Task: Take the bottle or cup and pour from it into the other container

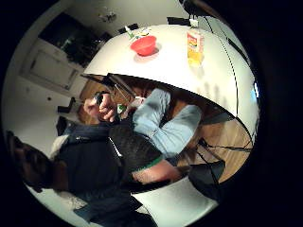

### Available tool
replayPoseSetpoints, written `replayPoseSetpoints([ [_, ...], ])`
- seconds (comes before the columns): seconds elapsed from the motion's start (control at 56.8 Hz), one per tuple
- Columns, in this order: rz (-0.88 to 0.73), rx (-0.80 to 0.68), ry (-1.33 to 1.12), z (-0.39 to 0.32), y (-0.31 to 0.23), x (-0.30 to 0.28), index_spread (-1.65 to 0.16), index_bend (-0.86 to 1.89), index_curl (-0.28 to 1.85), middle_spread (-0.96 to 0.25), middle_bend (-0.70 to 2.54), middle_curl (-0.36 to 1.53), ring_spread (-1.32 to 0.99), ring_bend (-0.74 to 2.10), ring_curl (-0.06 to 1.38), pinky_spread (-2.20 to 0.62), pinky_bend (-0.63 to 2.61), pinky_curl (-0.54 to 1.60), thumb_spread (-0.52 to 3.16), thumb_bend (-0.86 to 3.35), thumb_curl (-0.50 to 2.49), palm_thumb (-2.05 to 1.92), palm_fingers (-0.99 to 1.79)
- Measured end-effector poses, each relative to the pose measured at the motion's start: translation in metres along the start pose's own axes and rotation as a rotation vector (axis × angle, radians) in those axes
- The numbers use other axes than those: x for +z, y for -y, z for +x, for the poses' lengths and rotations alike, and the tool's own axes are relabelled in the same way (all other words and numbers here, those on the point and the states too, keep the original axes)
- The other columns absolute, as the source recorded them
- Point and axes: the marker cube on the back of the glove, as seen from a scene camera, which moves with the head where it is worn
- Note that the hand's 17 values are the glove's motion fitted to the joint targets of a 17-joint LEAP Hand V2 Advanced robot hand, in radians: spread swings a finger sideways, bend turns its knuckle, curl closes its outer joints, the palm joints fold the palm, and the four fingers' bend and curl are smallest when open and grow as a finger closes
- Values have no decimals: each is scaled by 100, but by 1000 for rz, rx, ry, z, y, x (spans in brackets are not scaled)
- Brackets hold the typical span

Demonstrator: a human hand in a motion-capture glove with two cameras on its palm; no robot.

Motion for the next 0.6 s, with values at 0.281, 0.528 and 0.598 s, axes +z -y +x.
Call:
replayPoseSetpoints([
  [0.281,52,169,126,27,37,47,-38,16,31,4,21,31,22,17,14,39,31,32,91,-3,32,18,37],
  [0.528,131,235,260,63,105,81,-35,18,32,5,20,32,22,16,14,39,32,33,88,-2,34,25,36],
  [0.598,176,186,307,74,126,95,-34,18,33,5,20,32,22,16,14,39,32,33,88,-3,35,26,35],
])
